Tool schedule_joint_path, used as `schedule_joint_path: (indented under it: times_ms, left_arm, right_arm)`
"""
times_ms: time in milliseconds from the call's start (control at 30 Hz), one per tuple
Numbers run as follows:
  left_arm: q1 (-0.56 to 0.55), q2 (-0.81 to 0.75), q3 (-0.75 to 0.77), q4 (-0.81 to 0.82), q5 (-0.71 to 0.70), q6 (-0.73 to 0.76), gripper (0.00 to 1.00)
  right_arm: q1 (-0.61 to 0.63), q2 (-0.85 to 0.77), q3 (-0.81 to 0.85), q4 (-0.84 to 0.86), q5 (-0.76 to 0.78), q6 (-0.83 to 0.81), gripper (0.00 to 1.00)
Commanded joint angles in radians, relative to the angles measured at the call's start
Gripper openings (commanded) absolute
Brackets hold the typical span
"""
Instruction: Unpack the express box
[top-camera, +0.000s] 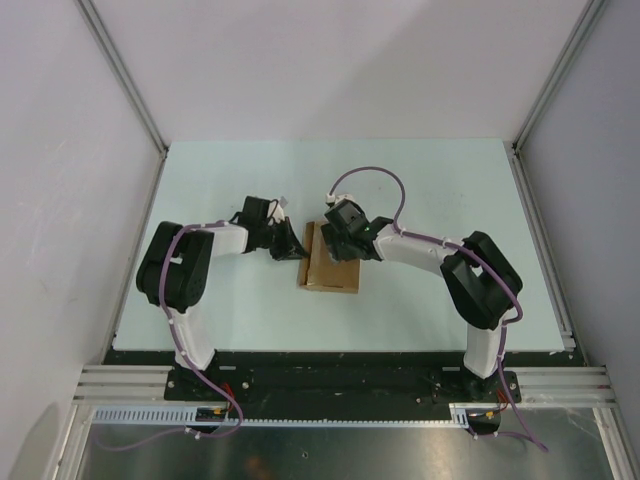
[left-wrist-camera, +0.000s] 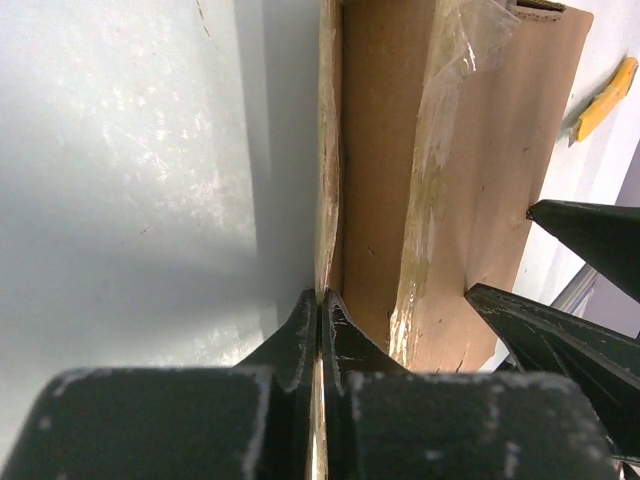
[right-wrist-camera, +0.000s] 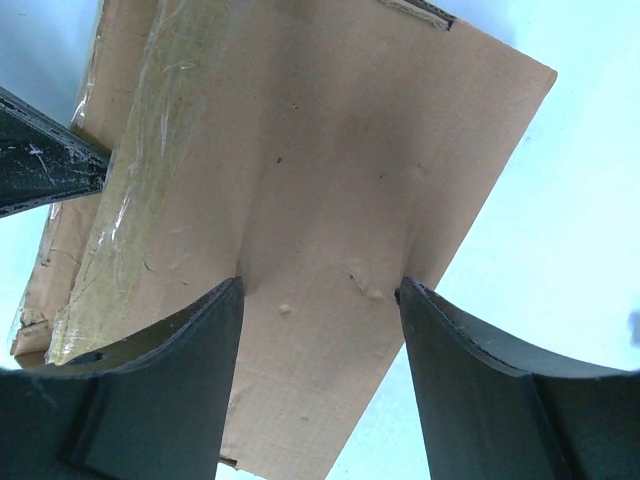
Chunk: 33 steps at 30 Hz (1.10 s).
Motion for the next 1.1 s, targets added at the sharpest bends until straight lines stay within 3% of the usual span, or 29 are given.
schedule_joint_path:
  times_ms: [0,333,633,1067]
  left_arm:
    - [-0.006,-0.034,0.018,-0.064,-0.031,0.035,0.0]
    - [-0.006,-0.217,0.075,-0.193,-0.027,-0.012,0.0]
    - [-0.007,-0.336,0.148,-0.325,-0.086,-0.003,0.0]
    - [-0.044,-0.372,0.138,-0.374,-0.199,0.031,0.0]
  right_arm:
    - [-0.026,-0.027,0.035,0.012,-0.04,0.02,0.69]
    - [-0.062,-0.131,0.152,-0.149,0.017,0.054,0.73]
    - [-0.056,-0.228,0.155,-0.182,0.084,0.132,0.77]
    - [0.02,-0.329,0.156,-0.182,0.102,0.149,0.86]
